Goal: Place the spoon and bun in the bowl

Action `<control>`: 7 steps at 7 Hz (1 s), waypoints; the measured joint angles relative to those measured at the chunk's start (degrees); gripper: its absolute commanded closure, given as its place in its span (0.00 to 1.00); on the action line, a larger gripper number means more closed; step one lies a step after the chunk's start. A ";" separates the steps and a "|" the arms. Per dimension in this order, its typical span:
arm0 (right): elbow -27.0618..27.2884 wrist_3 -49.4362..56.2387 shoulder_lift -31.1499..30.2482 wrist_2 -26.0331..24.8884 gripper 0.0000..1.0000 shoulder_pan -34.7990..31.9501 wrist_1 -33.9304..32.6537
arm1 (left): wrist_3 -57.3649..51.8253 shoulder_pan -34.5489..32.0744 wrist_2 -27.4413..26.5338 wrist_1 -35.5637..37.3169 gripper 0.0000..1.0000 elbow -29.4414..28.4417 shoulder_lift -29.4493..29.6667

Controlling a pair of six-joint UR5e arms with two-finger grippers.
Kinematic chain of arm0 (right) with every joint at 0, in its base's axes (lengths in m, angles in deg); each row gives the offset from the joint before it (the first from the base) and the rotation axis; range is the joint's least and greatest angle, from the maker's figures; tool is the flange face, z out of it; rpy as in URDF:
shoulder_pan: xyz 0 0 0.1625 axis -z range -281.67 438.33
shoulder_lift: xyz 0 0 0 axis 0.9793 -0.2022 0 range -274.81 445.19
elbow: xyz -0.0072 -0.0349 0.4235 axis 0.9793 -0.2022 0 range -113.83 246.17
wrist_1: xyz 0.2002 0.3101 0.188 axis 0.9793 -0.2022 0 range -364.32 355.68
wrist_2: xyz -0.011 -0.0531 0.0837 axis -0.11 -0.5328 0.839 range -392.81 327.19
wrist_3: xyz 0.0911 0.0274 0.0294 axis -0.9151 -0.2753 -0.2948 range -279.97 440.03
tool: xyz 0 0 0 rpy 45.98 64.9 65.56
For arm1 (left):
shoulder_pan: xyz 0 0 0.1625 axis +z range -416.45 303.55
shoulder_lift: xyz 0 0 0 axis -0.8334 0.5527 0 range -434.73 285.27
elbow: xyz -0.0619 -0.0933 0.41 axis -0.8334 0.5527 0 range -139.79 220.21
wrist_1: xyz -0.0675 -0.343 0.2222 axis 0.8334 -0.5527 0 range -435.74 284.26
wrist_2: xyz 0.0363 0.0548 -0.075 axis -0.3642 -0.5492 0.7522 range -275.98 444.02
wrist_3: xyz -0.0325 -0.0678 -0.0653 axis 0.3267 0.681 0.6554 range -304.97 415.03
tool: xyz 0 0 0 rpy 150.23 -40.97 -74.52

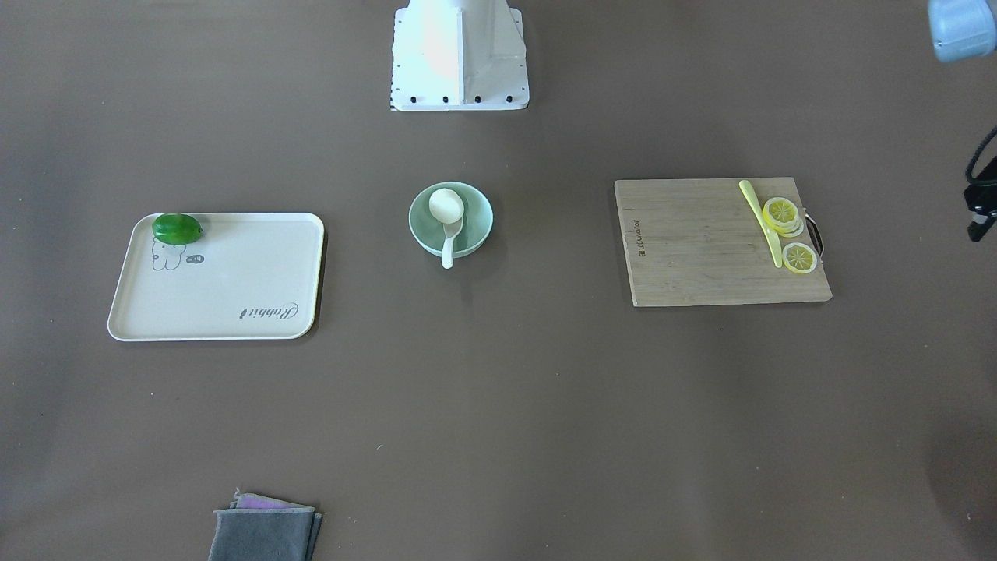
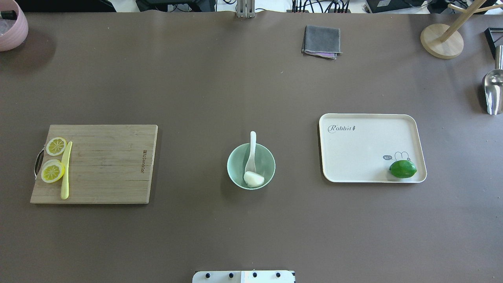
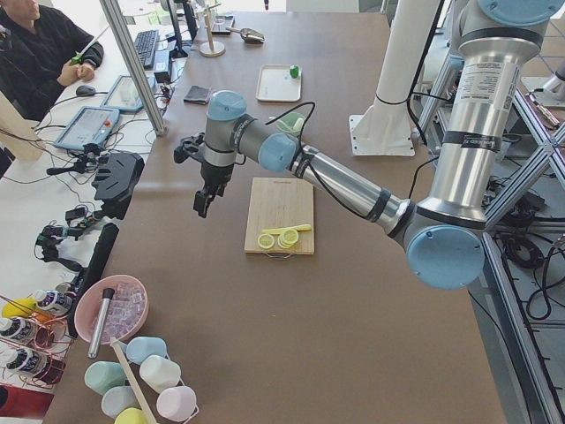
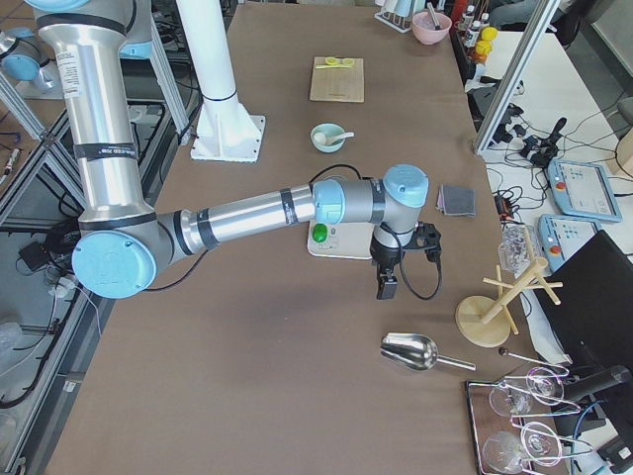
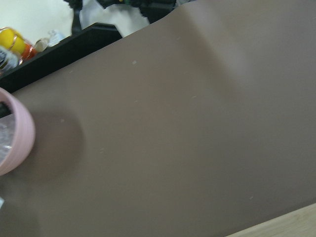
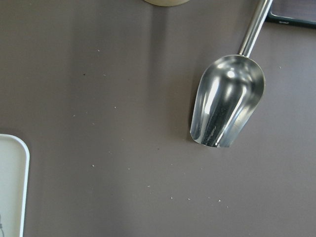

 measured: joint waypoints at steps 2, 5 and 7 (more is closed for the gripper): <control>-1.61 -0.01 -3.04 0.29 0.00 -0.81 2.47 | -0.80 -4.67 1.09 -1.80 0.02 -3.65 -5.01; -4.56 -0.45 -5.03 0.59 0.00 -0.93 8.21 | -0.24 -7.75 1.82 -1.89 0.02 -6.73 -8.46; -4.66 -0.68 -5.05 0.58 0.00 -1.10 8.35 | -0.24 -10.09 3.58 -1.72 0.02 -7.74 -9.60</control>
